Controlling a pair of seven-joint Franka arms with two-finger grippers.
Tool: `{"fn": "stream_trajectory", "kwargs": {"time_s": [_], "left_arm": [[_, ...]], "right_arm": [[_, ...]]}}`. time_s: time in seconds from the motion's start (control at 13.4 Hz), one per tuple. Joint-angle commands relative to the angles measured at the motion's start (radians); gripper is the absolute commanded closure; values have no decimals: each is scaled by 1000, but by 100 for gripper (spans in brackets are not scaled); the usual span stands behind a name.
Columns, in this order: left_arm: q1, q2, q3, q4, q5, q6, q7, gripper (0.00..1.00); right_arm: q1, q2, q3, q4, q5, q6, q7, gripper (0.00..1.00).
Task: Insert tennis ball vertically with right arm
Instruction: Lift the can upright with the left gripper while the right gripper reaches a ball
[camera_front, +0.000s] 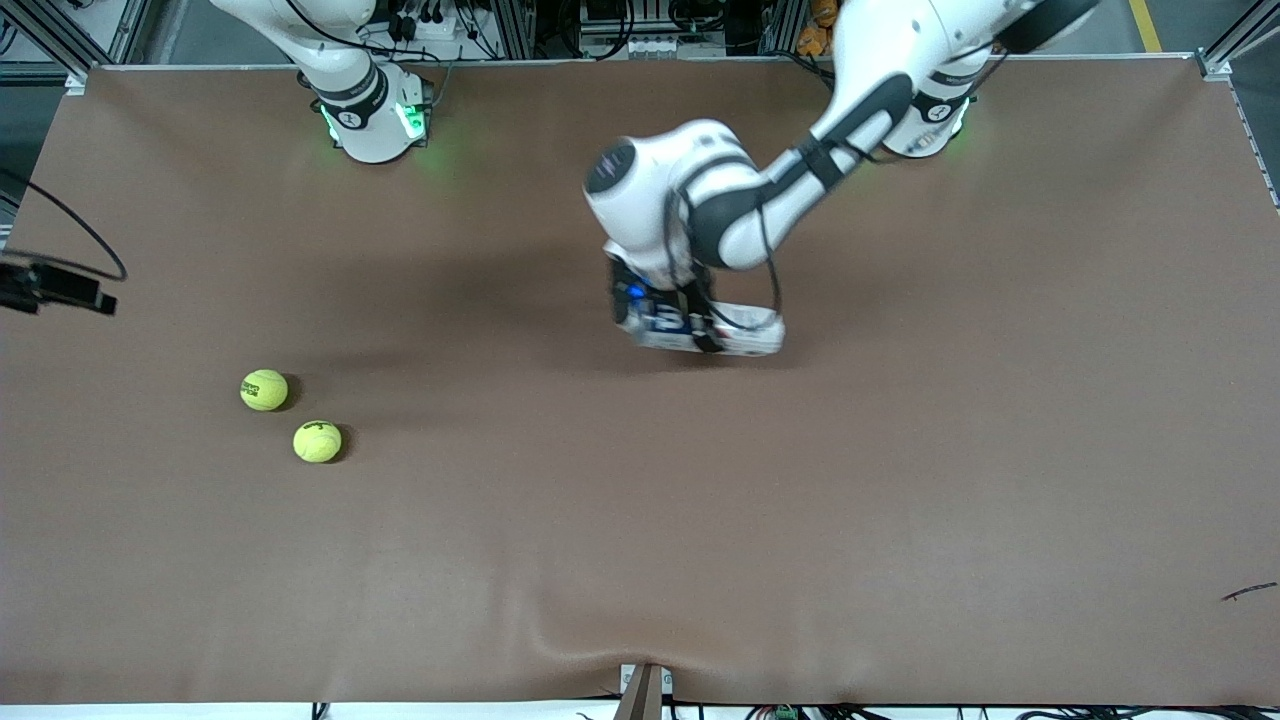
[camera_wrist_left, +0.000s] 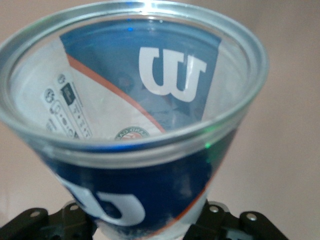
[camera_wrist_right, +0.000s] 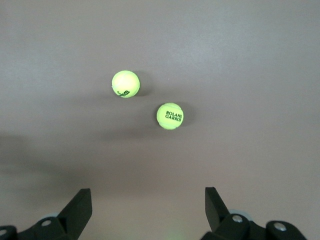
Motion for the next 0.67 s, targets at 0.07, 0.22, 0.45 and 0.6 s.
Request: {"fn": "stream_trajectory", "kwargs": {"time_s": [0.07, 0.22, 0.45, 0.6], "left_arm": [[-9, 76, 43, 84, 5, 311, -112, 30], [-20, 102, 57, 84, 4, 496, -196, 31], [-52, 181, 118, 82, 8, 850, -293, 31], [-96, 232, 211, 82, -1, 1099, -330, 31]], "right_arm": [[30, 102, 15, -15, -14, 83, -4, 0], [53, 142, 15, -48, -19, 168, 5, 0], [57, 211, 17, -148, -16, 370, 10, 0], [76, 234, 17, -211, 2, 478, 14, 0]]}}
